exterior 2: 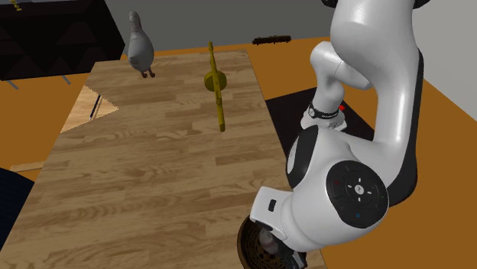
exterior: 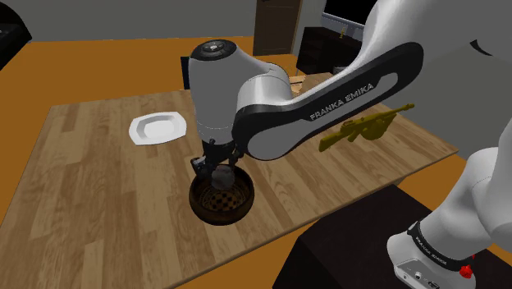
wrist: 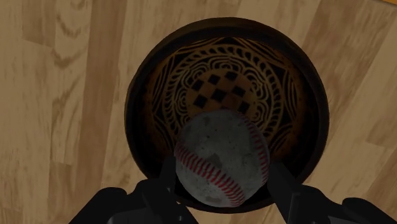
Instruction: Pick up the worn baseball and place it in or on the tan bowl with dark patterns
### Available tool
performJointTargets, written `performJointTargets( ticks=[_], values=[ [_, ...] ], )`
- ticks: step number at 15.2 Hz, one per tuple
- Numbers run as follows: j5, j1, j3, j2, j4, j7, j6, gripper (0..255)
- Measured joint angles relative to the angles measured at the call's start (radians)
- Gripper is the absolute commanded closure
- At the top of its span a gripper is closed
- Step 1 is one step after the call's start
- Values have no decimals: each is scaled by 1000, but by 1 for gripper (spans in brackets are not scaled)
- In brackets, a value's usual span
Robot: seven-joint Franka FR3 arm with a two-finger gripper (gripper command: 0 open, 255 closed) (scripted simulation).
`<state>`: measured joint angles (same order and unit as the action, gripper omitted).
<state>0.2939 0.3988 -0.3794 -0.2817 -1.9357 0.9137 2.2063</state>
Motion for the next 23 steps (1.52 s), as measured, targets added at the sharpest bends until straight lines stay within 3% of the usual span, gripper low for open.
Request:
performJointTargets(
  ticks=[8,9,15,23],
  values=[
    [11,3,4,-17,-5,9,20,255],
    [11,3,4,-17,-5,9,20,0],
    [11,3,4,-17,-5,9,20,0],
    [-32,1,-14,47,40,-17,-81,0]
  ],
)
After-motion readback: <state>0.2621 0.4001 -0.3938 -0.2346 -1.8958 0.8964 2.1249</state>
